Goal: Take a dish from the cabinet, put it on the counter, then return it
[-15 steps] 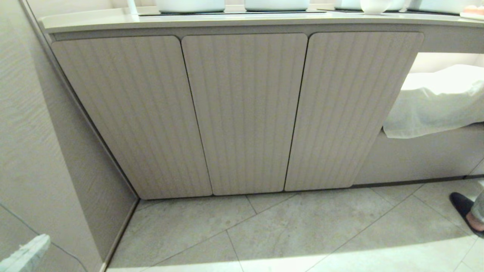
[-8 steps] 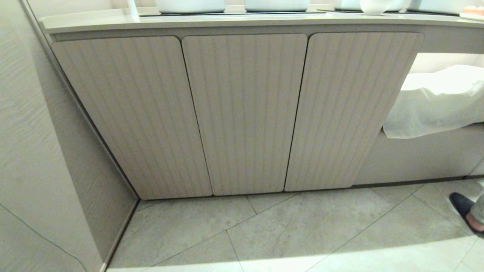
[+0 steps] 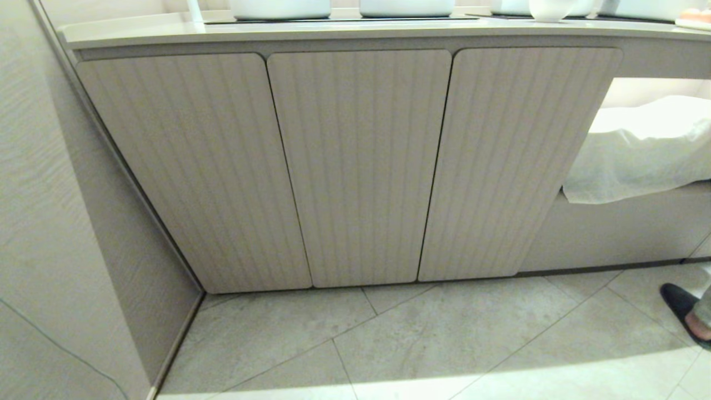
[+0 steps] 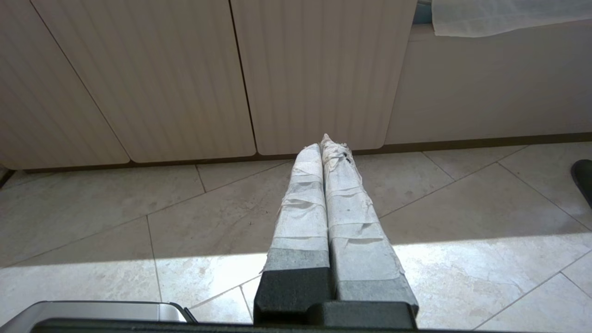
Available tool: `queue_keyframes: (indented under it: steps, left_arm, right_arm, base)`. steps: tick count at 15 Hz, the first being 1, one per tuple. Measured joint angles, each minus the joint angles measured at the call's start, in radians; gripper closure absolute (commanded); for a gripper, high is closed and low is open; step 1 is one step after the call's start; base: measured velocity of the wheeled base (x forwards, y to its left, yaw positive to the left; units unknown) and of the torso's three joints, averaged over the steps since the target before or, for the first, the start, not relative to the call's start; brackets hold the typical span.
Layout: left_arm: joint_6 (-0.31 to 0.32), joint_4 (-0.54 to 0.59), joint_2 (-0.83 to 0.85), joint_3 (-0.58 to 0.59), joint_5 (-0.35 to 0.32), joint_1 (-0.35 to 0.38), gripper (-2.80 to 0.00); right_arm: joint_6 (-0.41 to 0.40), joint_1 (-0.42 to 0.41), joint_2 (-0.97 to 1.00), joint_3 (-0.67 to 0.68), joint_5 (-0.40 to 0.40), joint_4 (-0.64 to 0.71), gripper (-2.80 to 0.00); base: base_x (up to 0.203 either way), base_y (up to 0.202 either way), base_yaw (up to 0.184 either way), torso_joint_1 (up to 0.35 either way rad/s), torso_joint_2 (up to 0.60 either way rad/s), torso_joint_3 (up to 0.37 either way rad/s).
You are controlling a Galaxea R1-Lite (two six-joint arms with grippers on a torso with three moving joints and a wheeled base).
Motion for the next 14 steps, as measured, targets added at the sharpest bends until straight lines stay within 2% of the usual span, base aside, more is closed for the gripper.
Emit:
queue_keyframes:
  steps: [4, 5, 7, 9, 11, 13, 14]
  left_arm:
    - [-0.026, 0.001, -0.002, 0.0, 0.027, 0.0, 0.0]
    - [-0.016, 0.001, -0.002, 0.0, 0.027, 0.0, 0.0]
    - [0.045, -0.002, -0.003, 0.0, 0.003, 0.0, 0.0]
    - [0.057, -0.002, -0.003, 0.0, -0.004, 0.0, 0.0]
    - [0.021, 0.001, -0.003, 0.0, 0.001, 0.0, 0.0]
    - [-0.042, 0.005, -0.003, 0.0, 0.013, 0.0, 0.0]
    - [-0.05, 0.006, -0.003, 0.0, 0.014, 0.0, 0.0]
  right_arm:
    - [0.0, 0.0, 0.0, 0.0, 0.0, 0.0, 0.0]
    - [0.0, 0.0, 0.0, 0.0, 0.0, 0.0, 0.0]
    - [0.0, 0.0, 0.0, 0.0, 0.001, 0.0, 0.0]
    - [0.0, 0.0, 0.0, 0.0, 0.001, 0.0, 0.0]
    - [0.0, 0.0, 0.0, 0.0, 0.0, 0.0, 0.0]
    - [0.0, 0.0, 0.0, 0.0, 0.0, 0.0, 0.0]
    - [0.0, 0.0, 0.0, 0.0, 0.0, 0.0, 0.0]
  base:
    - [0.0, 0.0, 0.0, 0.0, 0.0, 0.0]
    - [0.0, 0.0, 0.0, 0.0, 0.0, 0.0]
    - [0.0, 0.0, 0.0, 0.0, 0.0, 0.0]
    - [0.0, 0.0, 0.0, 0.0, 0.0, 0.0]
    - [0.0, 0.0, 0.0, 0.0, 0.0, 0.0]
    - [0.0, 0.0, 0.0, 0.0, 0.0, 0.0]
    - [0.0, 0.0, 0.0, 0.0, 0.0, 0.0]
